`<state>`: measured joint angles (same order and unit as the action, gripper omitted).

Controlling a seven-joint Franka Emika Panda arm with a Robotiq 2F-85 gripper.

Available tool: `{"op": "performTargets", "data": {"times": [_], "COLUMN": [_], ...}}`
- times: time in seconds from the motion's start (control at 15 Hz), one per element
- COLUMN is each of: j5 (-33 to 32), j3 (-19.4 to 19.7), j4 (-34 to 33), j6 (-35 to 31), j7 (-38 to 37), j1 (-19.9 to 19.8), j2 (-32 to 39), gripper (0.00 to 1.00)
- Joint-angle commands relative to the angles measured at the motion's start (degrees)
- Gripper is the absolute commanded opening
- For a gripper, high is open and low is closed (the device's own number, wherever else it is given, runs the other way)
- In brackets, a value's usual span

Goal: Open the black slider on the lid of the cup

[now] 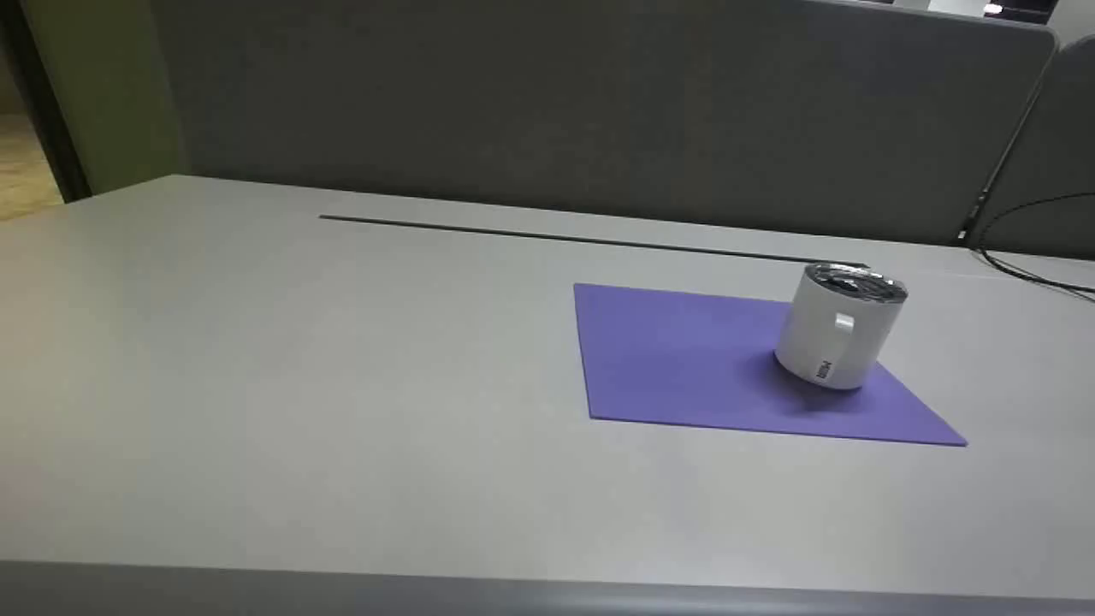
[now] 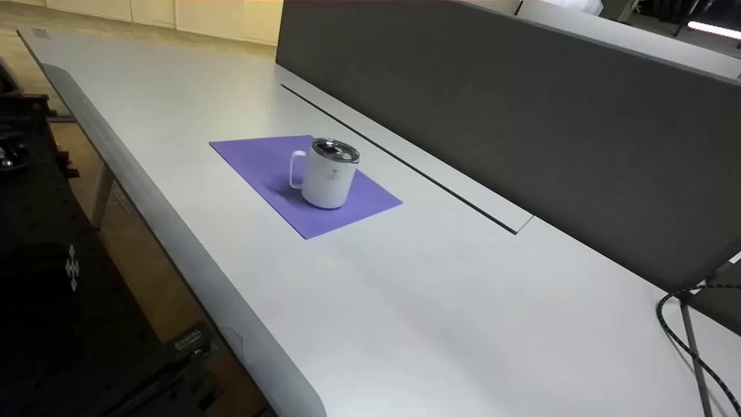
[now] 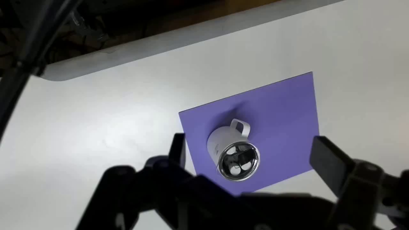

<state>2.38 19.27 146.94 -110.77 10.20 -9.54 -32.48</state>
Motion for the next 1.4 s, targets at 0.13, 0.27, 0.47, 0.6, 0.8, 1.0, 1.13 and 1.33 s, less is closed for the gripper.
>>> {"op": "performTargets", "data": {"times": [0.13, 0.27, 0.47, 0.6, 0.8, 1.0, 1.13, 1.33], "j5": [0.69, 0.69, 0.69, 1.86, 5.23, 8.96, 11.27, 13.43], "j3": [-1.18, -1.18, -1.18, -0.75, -1.18, -2.16, -3.42, -6.05], "j4": [-0.08, -0.08, -0.08, -0.68, -2.09, -2.92, -3.4, -4.18], "j6": [0.12, 0.12, 0.12, -1.37, -11.89, -24.4, -31.3, -39.04], "j7": [0.63, 0.63, 0.63, 1.78, 2.9, 4.57, 5.22, 5.96], "j1": [-1.32, -1.32, -1.32, -0.48, 1.44, 4.05, 5.85, 7.57], "j2": [0.28, 0.28, 0.28, 1.54, 7.47, 15.32, 20.7, 28.36], "gripper": [1.0, 1.0, 1.0, 1.0, 1.0, 0.67, 0.51, 0.31]}}
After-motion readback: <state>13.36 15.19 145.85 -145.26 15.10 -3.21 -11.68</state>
